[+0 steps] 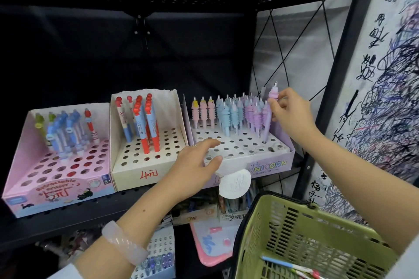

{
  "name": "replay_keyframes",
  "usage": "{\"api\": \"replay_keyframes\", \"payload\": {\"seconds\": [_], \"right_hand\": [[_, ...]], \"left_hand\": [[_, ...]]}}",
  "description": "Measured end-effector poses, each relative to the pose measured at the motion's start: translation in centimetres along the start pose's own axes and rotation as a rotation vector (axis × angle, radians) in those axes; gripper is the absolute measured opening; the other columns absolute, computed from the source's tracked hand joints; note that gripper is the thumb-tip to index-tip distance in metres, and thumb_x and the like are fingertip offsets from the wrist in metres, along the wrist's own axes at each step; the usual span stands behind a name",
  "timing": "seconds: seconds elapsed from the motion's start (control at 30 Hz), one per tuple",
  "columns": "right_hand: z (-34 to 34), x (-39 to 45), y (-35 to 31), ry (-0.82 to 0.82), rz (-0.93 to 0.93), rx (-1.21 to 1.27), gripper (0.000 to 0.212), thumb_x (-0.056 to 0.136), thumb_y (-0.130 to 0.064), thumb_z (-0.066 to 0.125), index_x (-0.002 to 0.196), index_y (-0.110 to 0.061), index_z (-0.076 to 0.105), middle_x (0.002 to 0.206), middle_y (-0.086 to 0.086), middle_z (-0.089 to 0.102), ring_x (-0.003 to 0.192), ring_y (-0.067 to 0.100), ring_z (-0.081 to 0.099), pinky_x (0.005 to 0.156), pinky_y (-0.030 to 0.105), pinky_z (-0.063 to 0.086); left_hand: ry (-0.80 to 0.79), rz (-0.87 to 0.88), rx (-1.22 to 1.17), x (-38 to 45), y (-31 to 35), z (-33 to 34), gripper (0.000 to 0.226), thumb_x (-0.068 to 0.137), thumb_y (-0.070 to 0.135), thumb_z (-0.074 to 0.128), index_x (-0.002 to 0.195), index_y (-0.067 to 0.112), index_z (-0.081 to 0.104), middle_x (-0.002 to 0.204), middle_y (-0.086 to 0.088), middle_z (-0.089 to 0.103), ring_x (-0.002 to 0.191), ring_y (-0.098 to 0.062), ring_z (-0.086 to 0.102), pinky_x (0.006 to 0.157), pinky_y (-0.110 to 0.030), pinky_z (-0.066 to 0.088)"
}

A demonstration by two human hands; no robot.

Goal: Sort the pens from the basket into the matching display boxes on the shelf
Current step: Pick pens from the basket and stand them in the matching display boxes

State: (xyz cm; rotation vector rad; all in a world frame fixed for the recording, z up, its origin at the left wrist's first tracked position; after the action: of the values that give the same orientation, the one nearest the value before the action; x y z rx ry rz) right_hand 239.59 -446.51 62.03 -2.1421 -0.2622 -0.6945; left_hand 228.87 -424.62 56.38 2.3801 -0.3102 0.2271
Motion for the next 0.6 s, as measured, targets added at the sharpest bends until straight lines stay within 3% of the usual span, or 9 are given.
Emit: {"api": "replay_keyframes", "payload": {"seconds": [0.17, 0.27, 0.43, 0.53, 0.6], "right_hand": [[1.6, -1.0, 1.3, -0.192, 0.056, -0.079, 0.013, 0.093, -0.025, 0.052, 0.09, -0.012, 0.051, 0.07, 0.007, 0.069, 0.065, 0.021, 0.068, 0.061, 0.03, 0.053], [2.4, -1.6, 2.0, -0.289, 0.092, -0.13, 0.016, 0.094, -0.024, 0.051, 0.093, -0.008, 0.05, 0.069, 0.009, 0.069, 0.064, 0.023, 0.069, 0.053, 0.023, 0.051], [1.6, -2.3, 1.3, -0.277, 0.11, -0.113, 0.016, 0.092, -0.024, 0.055, 0.103, -0.013, 0.051, 0.07, 0.008, 0.067, 0.067, 0.025, 0.067, 0.063, 0.031, 0.055], [-0.2, -3.1, 0.3, -0.2, 0.072, -0.083, 0.016, 0.092, -0.019, 0.052, 0.107, -0.012, 0.054, 0.079, 0.008, 0.067, 0.066, 0.018, 0.062, 0.055, 0.016, 0.049], [-1.3, -4.7, -0.2, -0.206, 0.038, 0.012, 0.013, 0.092, -0.014, 0.05, 0.102, -0.013, 0.057, 0.08, 0.004, 0.066, 0.062, 0.009, 0.062, 0.054, 0.015, 0.051]], "left_hand": [[-0.001, 0.002, 0.001, -0.3, 0.3, 0.0, 0.039, 0.096, 0.035, 0.044, 0.134, 0.03, 0.041, 0.134, 0.006, 0.047, 0.127, -0.014, 0.036, 0.101, -0.028, 0.03], [0.015, 0.022, 0.008, -0.5, 0.6, -0.2, 0.039, 0.096, 0.034, 0.044, 0.134, 0.029, 0.041, 0.135, 0.009, 0.046, 0.112, -0.011, 0.041, 0.094, -0.024, 0.031], [0.07, 0.067, -0.027, -1.2, 1.8, -0.3, 0.034, 0.096, 0.03, 0.045, 0.13, 0.03, 0.045, 0.117, 0.013, 0.046, 0.089, -0.004, 0.038, 0.081, -0.02, 0.031], [0.102, 0.141, -0.123, -2.1, 3.6, 0.3, 0.028, 0.096, 0.027, 0.045, 0.122, 0.033, 0.05, 0.114, 0.024, 0.047, 0.096, 0.004, 0.042, 0.083, -0.004, 0.031], [0.049, 0.175, -0.238, -2.8, 4.9, 1.8, 0.023, 0.095, 0.023, 0.047, 0.115, 0.034, 0.052, 0.111, 0.028, 0.051, 0.1, 0.012, 0.047, 0.085, 0.002, 0.031]]}}
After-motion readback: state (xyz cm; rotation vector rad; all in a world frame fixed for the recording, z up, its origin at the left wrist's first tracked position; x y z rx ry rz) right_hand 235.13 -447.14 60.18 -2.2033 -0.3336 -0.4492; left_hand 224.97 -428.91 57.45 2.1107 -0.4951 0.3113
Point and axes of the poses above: each hand's wrist, its own x-axis towards the middle knuckle, its own z-axis out of the palm, y = z × x, the point moved 4 cm from there along x, towards the middle knuckle
